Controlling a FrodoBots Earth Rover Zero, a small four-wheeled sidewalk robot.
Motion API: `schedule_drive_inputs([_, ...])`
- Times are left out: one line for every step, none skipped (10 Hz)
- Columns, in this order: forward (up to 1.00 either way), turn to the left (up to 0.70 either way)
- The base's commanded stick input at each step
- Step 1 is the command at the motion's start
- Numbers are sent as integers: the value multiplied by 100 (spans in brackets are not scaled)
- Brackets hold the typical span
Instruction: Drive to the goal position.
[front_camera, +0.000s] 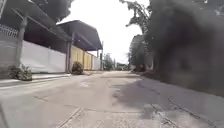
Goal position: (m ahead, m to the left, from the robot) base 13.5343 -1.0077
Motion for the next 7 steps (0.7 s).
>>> schedule_drive_inputs([70, 0])
schedule_drive_inputs([70, 0])
schedule_drive_inputs([70, 0])
schedule_drive_inputs([70, -22])
schedule_drive_inputs([70, -32])
schedule_drive_inputs([70, -35])
schedule_drive_inputs([70, -35])
